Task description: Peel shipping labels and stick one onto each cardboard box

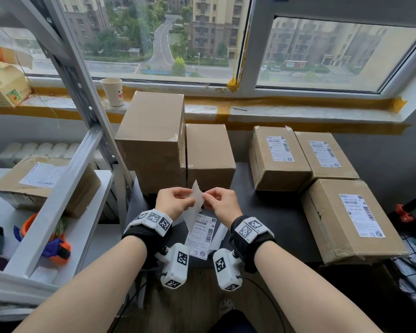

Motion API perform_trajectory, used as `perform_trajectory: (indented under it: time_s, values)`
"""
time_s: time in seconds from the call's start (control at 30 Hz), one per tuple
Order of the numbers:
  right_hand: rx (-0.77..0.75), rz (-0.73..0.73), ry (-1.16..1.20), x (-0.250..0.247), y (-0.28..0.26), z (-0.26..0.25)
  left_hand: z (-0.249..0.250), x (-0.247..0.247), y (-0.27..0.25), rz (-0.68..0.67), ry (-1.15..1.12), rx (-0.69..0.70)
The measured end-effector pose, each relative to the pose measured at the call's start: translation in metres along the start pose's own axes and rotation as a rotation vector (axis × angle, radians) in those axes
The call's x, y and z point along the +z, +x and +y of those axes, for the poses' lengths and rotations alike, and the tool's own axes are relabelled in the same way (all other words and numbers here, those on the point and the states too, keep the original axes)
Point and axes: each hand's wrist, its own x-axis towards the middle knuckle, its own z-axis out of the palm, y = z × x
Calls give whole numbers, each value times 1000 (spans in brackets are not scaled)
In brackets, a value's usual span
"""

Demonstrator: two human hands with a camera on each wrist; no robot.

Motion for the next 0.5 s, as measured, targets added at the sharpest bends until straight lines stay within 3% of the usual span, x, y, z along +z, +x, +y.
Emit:
perform_trajectory:
  time_s: [0.13, 0.37, 0.5]
  values:
    - [55, 62, 5, -3, -3, 10, -18, -2, 1, 38, -35, -86]
    - [140, 228, -50, -21, 8, 31, -65, -19, 8, 285, -96, -302]
    - [177, 296, -84, -28, 17, 38, -93, -26, 16, 361, -107, -396]
